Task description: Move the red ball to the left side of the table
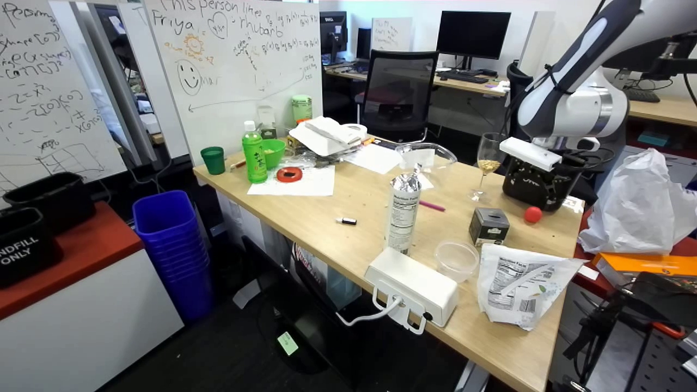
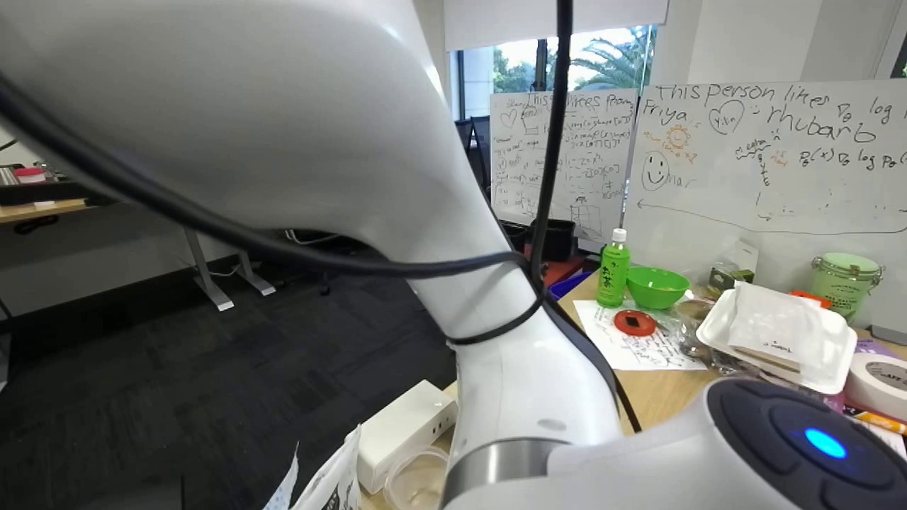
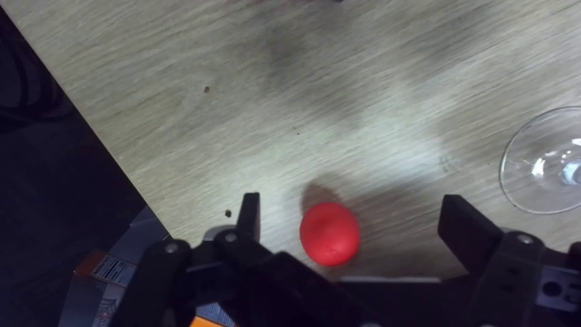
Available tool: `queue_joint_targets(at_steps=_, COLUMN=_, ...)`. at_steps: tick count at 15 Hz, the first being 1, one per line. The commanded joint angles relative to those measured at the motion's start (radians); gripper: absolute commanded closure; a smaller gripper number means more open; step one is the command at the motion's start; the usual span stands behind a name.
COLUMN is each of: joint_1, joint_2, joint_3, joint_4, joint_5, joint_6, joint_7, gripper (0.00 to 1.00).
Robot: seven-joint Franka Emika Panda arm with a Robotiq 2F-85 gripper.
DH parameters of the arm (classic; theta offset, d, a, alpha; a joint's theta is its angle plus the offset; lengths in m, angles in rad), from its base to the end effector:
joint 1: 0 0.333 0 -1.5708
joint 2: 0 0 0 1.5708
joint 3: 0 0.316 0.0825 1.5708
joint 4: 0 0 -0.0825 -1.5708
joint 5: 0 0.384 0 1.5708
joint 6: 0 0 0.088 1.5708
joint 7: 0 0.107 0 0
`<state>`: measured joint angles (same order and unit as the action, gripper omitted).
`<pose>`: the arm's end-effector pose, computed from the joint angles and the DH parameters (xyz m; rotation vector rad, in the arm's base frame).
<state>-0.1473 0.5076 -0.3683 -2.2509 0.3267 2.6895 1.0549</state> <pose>0.4525 -0.2797 0.1502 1.8959 -2.4548 -0.0032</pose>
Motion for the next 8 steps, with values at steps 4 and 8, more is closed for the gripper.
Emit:
queue_joint_targets(at_steps=4, joint_1=-0.025, joint_2=0.077, joint_3=0.004, joint_4=0.062, joint_5=0.003, joint_6=-0.008, joint_7=0.097, gripper=0.00)
queue_joint_targets(at_steps=8, joint_1=-0.023, joint_2=0.120, joint_3=-0.006, joint_4=0.112, joint_5=-0.007, joint_6=-0.030, joint_7=0.172, gripper=0.00)
